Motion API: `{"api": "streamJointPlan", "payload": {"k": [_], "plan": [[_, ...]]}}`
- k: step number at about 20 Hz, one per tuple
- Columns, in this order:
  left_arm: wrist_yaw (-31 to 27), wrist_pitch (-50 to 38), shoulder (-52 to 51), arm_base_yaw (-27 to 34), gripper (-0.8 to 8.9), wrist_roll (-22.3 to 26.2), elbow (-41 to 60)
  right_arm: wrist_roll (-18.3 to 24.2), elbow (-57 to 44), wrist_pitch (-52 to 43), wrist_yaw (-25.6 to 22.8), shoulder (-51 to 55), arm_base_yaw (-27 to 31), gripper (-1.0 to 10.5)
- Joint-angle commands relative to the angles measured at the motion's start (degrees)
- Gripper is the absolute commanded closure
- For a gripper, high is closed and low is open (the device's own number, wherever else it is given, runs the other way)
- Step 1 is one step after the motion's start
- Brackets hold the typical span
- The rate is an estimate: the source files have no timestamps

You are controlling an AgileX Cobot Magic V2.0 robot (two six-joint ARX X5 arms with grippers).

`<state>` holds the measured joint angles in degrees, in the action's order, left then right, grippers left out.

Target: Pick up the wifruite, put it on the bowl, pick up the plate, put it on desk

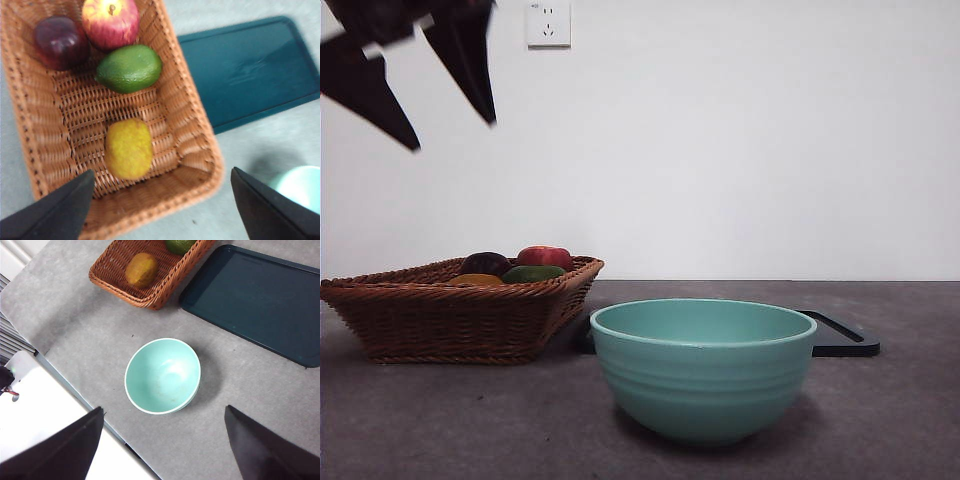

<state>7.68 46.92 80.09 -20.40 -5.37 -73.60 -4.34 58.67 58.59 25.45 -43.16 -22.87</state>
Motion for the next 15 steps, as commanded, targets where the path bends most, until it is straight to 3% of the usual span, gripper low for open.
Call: {"api": "streamJointPlan", "payload": {"k": [1,8,15], "plan": [[-1.18,-1.16,4.37,-0.66,3.75,0.98,-1.36,-0.13,1.05,-0.2,0.04,-0.35,-0.35,5.6],[-4.94,-4.85,14.19,-1.22,3.75,1.73,-1.36,-0.13,1.05,-0.2,0.04,-0.35,-0.35,5.6],[-5.22,-7.41,20.87,-1.4,3.76,2.14,-1.36,-0.13,1.05,-0.2,0.04,-0.35,-0.35,5.6]]}}
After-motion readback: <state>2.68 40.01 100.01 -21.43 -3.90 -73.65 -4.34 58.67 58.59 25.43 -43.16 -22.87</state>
